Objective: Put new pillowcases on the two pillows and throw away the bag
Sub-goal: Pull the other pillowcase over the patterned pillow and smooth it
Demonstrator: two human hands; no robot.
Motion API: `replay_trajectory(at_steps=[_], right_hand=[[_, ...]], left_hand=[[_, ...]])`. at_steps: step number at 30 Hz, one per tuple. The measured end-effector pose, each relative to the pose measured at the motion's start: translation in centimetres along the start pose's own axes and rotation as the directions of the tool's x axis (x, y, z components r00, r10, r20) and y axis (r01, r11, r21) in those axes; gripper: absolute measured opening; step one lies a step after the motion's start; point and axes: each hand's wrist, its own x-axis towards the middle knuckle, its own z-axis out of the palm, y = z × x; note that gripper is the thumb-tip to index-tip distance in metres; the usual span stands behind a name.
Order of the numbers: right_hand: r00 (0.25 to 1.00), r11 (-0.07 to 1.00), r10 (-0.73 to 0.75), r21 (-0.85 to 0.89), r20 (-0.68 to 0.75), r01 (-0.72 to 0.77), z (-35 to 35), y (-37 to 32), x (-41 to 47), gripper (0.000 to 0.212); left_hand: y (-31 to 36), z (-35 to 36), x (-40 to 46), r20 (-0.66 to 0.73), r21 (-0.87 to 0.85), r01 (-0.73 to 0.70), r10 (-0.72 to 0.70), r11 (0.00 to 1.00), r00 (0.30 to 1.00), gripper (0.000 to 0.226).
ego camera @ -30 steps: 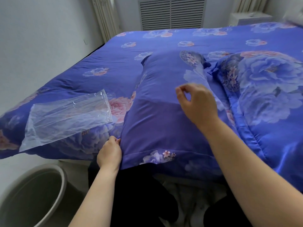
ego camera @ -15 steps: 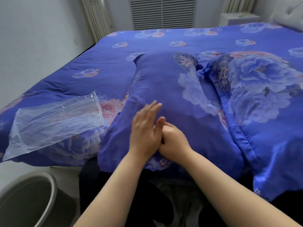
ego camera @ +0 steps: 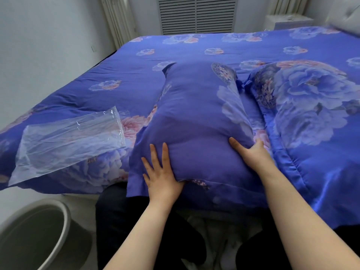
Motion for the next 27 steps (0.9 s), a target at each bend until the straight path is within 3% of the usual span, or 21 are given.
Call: replay_trajectory(at_steps=[3,5,7,10,12,15,17,20,22,24,27], right_hand=[[0.997,0.989,-0.051,0.144,0.055,0.043,-1.2,-0.5,0.3,0.072],[0.989,0.954,-0.148,0.267,0.021,0.138,-1.1,-1.1,-0.2,0.048],[0.962,0.893,-0.257,0.358,-0.090,0.272,-1.3,-1.8,-0.7,0.028],[0.918,0.835,-0.327,0.386,-0.223,0.392,-3.8,-3.4,-0.9,0.019],[0.874,0.806,-0.372,0.358,-0.312,0.471,-6.3,-4.6,-0.9,0.019],[0.827,0.781,-0.483,0.286,-0.287,0.555,-8.0,-6.0,-0.9,0.014],[0.837,0.798,-0.504,0.257,-0.212,0.545,-7.1,-6.0,-0.7,0.010],[0.870,0.822,-0.476,0.286,-0.130,0.493,-4.6,-5.5,-0.2,0.011],[0.875,0.833,-0.477,0.277,-0.080,0.479,-3.1,-5.7,-0.5,0.011],[0.857,0.823,-0.514,0.256,-0.042,0.507,-1.8,-6.5,-1.0,0.010],[0.808,0.773,-0.589,0.294,0.006,0.562,0.6,-8.1,-2.3,0.026]], left_hand=[[0.6,-0.6,0.3,-0.095,-0.319,0.011,-0.044,0.948,0.995,0.106],[1.5,-0.5,0.8,-0.078,-0.564,0.028,-0.087,0.825,0.993,0.096],[3.0,-0.7,1.6,-0.046,-0.777,0.032,-0.108,0.629,0.993,0.091],[6.9,-1.3,1.7,0.049,-0.981,0.075,-0.145,0.178,0.988,0.090],[9.8,-0.9,0.6,0.115,-0.987,0.126,-0.108,0.104,0.987,0.088],[11.2,0.9,-0.8,0.265,-0.955,0.275,-0.102,0.111,0.959,0.100],[9.9,1.1,-0.2,0.259,-0.941,0.280,-0.125,0.190,0.958,0.103],[6.4,0.5,1.1,0.232,-0.819,0.225,-0.053,0.528,0.971,0.113],[3.5,-0.5,1.8,0.204,-0.741,0.150,0.008,0.654,0.979,0.110],[1.6,-2.5,2.0,0.096,-0.682,0.051,0.020,0.729,0.995,0.090],[1.9,-6.7,1.6,-0.281,-0.655,-0.188,-0.004,0.732,0.960,0.065]])
